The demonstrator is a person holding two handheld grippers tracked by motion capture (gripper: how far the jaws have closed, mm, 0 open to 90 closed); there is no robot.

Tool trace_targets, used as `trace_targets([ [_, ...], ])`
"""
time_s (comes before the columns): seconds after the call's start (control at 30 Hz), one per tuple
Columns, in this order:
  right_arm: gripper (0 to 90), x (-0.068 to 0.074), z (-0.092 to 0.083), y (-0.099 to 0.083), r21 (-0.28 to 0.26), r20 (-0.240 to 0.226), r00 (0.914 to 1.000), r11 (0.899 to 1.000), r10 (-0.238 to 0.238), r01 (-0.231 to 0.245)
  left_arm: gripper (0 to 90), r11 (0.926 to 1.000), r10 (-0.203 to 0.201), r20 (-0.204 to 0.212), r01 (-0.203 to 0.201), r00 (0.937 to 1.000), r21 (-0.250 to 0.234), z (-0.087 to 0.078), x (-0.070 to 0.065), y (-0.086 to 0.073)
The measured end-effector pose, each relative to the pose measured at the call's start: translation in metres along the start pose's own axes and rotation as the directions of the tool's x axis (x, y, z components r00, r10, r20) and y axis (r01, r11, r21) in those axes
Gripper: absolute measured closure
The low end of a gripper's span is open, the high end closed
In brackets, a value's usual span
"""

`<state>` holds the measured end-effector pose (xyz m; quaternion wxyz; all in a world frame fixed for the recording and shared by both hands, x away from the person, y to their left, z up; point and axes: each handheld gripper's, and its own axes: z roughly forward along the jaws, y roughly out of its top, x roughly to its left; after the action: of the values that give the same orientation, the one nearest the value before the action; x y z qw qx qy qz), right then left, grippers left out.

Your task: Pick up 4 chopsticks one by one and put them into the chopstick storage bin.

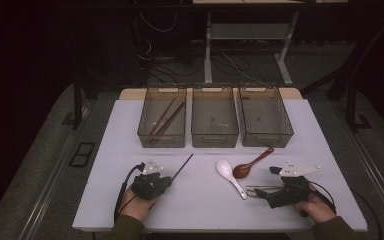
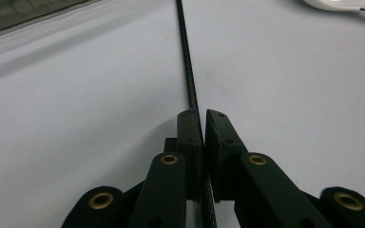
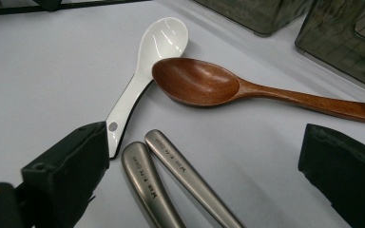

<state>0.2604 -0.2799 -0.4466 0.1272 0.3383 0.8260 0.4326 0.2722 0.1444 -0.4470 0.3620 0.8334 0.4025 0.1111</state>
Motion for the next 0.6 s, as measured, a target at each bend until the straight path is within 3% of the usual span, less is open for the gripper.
trace_targets([
  [0.3, 2.9, -0.0001, 0.0000, 0.0000, 0.000, 0.000, 1.0000, 1.000, 0.000, 0.000, 85.2, 0.9999, -0.002, -0.011, 0.003, 0.9999, 0.014, 0.0005, -0.0020, 0.0029],
  [0.6, 3.0, -0.0002, -0.0002, 0.0000, 0.000, -0.001, 1.0000, 1.000, 0.001, -0.001, 85.4, 0.9999, 0.007, 0.012, -0.007, 0.9999, 0.009, -0.0027, -0.0012, 0.0053],
])
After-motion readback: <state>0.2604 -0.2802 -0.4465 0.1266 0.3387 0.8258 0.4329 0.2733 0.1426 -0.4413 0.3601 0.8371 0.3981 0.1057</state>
